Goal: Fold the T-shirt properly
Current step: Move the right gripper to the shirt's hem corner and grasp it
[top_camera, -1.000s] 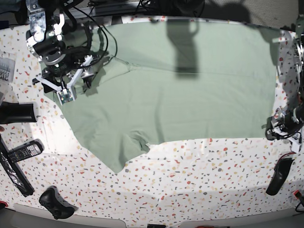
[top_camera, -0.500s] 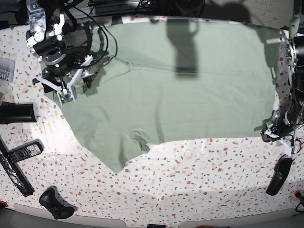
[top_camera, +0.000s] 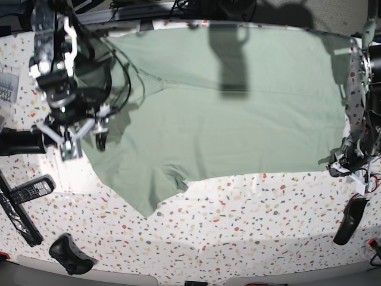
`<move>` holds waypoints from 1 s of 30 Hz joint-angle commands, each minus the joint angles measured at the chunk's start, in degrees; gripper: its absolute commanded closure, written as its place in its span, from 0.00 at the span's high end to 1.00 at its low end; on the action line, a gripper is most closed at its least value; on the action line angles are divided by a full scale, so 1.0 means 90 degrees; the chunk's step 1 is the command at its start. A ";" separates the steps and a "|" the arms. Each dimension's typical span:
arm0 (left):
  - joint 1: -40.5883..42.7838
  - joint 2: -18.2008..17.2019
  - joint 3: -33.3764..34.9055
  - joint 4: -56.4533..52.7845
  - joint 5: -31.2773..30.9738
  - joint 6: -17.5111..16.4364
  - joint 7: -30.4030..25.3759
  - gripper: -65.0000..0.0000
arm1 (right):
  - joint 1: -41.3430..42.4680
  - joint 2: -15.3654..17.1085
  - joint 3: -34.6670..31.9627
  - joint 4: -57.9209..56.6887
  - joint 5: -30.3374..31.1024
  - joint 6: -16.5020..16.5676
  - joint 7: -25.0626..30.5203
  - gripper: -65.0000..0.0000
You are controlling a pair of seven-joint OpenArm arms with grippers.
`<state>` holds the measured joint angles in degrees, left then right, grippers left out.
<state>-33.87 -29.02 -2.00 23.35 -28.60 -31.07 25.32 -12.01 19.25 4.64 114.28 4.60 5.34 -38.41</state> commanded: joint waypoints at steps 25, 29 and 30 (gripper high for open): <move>-0.0172 -0.0075 -0.0022 0.0070 -0.0041 -0.0029 -0.0323 0.00 | 0.5785 -0.0622 0.0022 -0.8774 -0.0852 0.2183 0.1906 0.60; -0.0172 -0.0075 -0.0022 0.0070 -0.0041 -0.0029 -0.0323 0.00 | 0.5897 -0.0624 0.0024 -0.9663 -0.0850 0.2256 0.2480 0.60; -0.0172 -0.0075 -0.0022 0.0070 -0.0041 -0.0027 -0.0323 0.00 | 0.5867 -0.0627 0.0022 -0.9746 -0.0850 0.2263 0.2514 0.60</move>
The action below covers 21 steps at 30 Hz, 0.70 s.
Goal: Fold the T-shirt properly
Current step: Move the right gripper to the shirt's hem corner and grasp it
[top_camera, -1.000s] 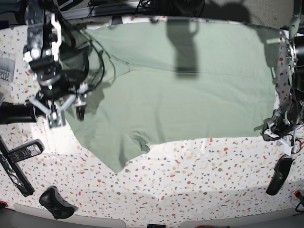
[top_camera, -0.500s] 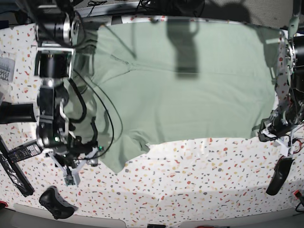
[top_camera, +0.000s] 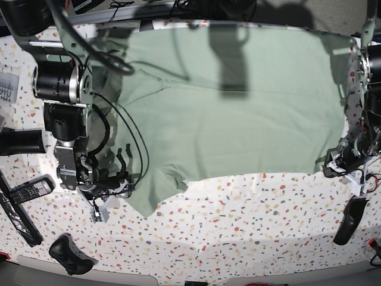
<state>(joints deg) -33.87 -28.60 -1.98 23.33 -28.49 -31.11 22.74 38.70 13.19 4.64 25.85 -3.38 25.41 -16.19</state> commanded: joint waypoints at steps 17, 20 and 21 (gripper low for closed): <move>-0.0175 -0.0121 -0.0024 0.0073 -0.0053 -0.0022 -0.0046 0.00 | 0.0151 0.0036 0.0024 0.0044 -0.0107 0.0032 0.0044 0.00; -0.0238 -0.0121 -0.0024 0.0085 -0.0051 -0.0024 -0.0061 0.00 | 0.0359 0.0039 0.0024 0.0044 -0.0109 -0.0046 0.0036 0.00; -0.0282 -0.0126 -0.0024 0.0085 -0.0049 -0.0024 -0.0051 0.00 | 0.0447 0.0032 0.0024 0.0044 -0.0107 -0.0051 0.0032 0.00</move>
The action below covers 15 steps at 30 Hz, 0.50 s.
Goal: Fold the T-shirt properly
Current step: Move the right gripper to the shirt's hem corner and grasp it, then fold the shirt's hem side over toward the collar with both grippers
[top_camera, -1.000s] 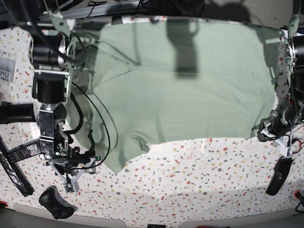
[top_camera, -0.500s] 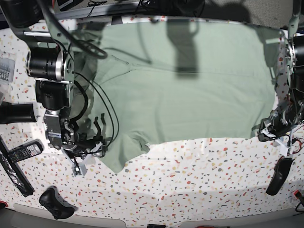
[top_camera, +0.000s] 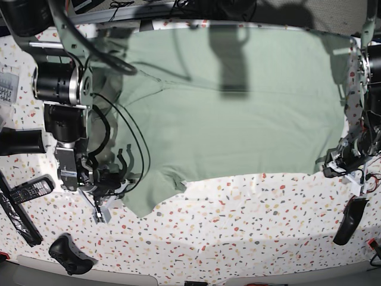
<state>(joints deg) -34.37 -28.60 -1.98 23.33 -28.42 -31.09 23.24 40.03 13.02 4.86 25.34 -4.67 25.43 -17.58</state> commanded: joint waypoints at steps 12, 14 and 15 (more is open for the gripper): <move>-0.1154 -0.0124 -0.0024 0.0090 -0.0061 -0.0027 0.0954 0.00 | 0.0993 0.0051 -0.0002 0.0143 0.0253 0.0024 -0.0525 0.00; -0.1154 -0.0124 -0.0024 0.0090 -0.0061 -0.0032 0.1146 0.00 | 0.0923 0.0056 -0.0002 0.0204 0.0248 0.0369 -0.0542 0.00; -0.1144 -0.0124 -0.0024 0.0090 -0.0066 -0.0078 0.1214 0.00 | 0.0867 0.0056 -0.0002 0.0265 0.0253 0.0656 -0.0539 0.00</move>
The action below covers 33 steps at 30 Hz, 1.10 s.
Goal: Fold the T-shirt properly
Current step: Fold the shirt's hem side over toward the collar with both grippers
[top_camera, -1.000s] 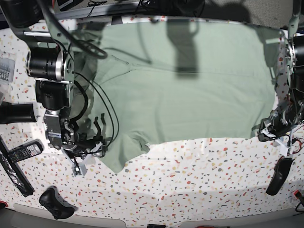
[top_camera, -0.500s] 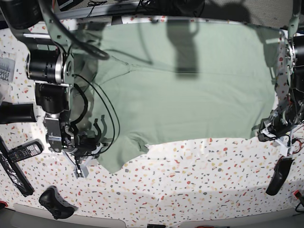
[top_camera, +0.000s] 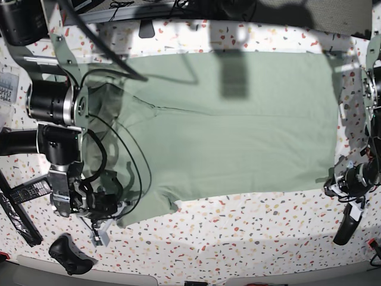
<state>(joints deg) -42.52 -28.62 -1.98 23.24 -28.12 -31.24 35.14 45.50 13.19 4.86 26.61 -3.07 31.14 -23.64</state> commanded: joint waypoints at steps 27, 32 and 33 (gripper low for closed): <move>0.3815 -0.0333 -0.0121 0.6079 -0.0877 0.0056 0.0719 0.00 | -0.4340 0.0085 0.0078 0.6858 0.1365 0.0733 -0.1324 0.00; 0.4367 -0.0330 -0.0121 0.7006 -0.0466 0.0529 0.0772 0.00 | -0.5217 0.0085 0.0236 0.7786 0.1365 0.0733 -0.1333 0.00; 0.4466 -0.0333 -0.0121 0.7169 -0.0418 0.0554 0.0787 0.00 | -0.5360 0.0085 0.0289 0.7924 0.1367 0.0733 -0.1333 0.00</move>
<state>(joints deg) -1.19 -30.48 -2.59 86.83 -31.16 -26.15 43.42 -3.92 13.45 7.14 96.79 8.62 37.78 -37.19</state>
